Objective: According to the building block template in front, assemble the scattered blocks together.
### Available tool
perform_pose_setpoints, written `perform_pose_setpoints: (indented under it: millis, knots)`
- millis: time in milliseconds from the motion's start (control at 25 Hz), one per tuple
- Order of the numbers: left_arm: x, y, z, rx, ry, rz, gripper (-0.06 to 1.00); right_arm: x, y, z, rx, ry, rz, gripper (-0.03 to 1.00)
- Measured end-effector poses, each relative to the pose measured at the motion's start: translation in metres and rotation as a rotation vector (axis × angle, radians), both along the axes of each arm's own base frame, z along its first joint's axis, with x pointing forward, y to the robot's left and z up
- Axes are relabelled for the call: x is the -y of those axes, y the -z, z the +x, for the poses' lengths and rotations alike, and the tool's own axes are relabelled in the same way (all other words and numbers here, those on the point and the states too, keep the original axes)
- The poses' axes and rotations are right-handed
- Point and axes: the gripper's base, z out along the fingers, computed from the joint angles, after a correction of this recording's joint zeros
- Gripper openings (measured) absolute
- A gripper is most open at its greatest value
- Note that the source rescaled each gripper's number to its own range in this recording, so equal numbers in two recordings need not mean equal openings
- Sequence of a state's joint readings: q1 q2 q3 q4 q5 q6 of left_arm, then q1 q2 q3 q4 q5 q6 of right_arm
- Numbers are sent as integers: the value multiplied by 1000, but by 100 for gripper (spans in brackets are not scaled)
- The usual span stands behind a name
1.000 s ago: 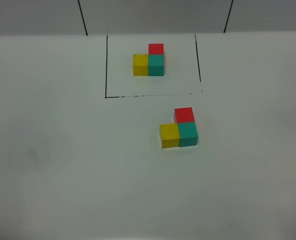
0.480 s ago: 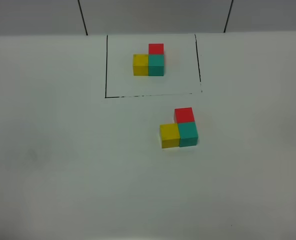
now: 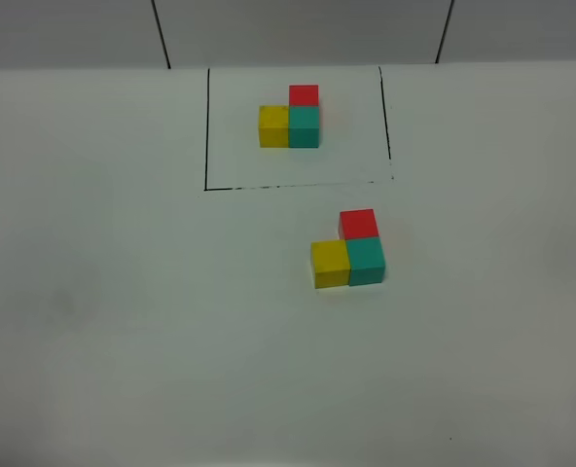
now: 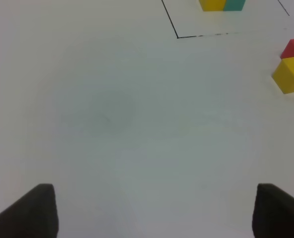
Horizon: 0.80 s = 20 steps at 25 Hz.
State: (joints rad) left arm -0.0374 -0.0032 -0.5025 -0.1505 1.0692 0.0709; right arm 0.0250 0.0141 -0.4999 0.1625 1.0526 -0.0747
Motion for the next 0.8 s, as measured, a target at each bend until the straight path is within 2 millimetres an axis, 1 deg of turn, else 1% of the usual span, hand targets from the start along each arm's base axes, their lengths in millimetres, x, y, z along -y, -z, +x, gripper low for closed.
perform_pose_setpoints:
  millis: [800]
  knots:
    - [0, 0, 0, 0, 0, 0, 86, 2, 0, 0, -9, 38, 36, 73]
